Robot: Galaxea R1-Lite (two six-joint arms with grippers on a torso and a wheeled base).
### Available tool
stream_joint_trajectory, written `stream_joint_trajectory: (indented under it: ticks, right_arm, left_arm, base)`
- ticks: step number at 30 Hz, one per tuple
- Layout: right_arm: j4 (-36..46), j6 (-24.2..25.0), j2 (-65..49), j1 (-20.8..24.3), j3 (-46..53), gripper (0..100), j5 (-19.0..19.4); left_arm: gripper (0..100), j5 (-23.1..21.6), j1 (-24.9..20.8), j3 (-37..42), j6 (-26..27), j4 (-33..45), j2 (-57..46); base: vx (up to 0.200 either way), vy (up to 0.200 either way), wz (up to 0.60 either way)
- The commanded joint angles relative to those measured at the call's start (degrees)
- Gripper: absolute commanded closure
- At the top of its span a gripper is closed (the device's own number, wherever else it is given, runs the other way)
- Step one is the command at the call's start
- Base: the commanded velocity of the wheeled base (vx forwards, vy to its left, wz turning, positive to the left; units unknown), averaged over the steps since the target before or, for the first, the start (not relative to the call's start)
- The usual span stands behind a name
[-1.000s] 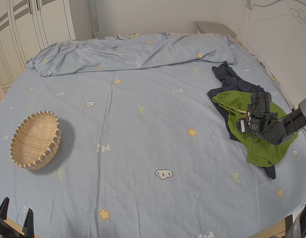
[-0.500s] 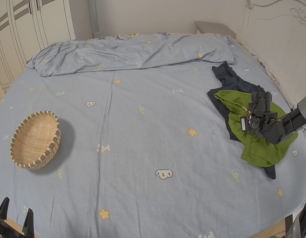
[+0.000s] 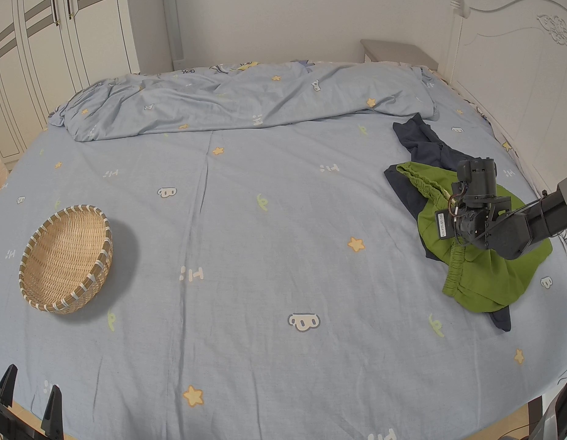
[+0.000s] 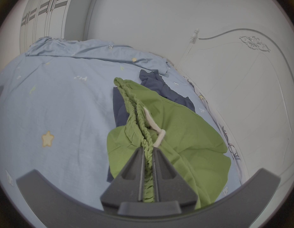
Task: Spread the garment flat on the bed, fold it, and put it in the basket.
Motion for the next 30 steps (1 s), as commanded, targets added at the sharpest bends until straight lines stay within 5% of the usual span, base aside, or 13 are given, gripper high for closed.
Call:
stream_joint_trajectory:
  ticks: [1, 10, 15, 30]
  right_arm:
    - [7.46, 5.17, -2.41, 2.96, -6.17, 100, 0.11]
    - [30.66, 20.11, -3.55, 12.46, -19.97, 100, 3.97]
    - [37.52, 22.75, -5.13, 18.43, -22.78, 100, 6.0]
    - [38.93, 27.23, -2.23, 31.97, -29.55, 100, 7.31]
  left_arm:
    - [0, 0.06, -0.05, 1.01, -0.01, -0.02, -0.93]
    - [0, 0.06, 0.04, 1.01, -0.01, -0.02, -0.93]
    - [0, 0.06, 0.04, 1.01, -0.01, -0.02, -0.93]
    - [0, -0.02, -0.05, 1.01, -0.01, -0.02, -0.93]
  base:
    - [0.0, 0.0, 0.0]
    - [0.0, 0.0, 0.0]
    - [0.0, 0.0, 0.0]
    - [0.0, 0.0, 0.0]
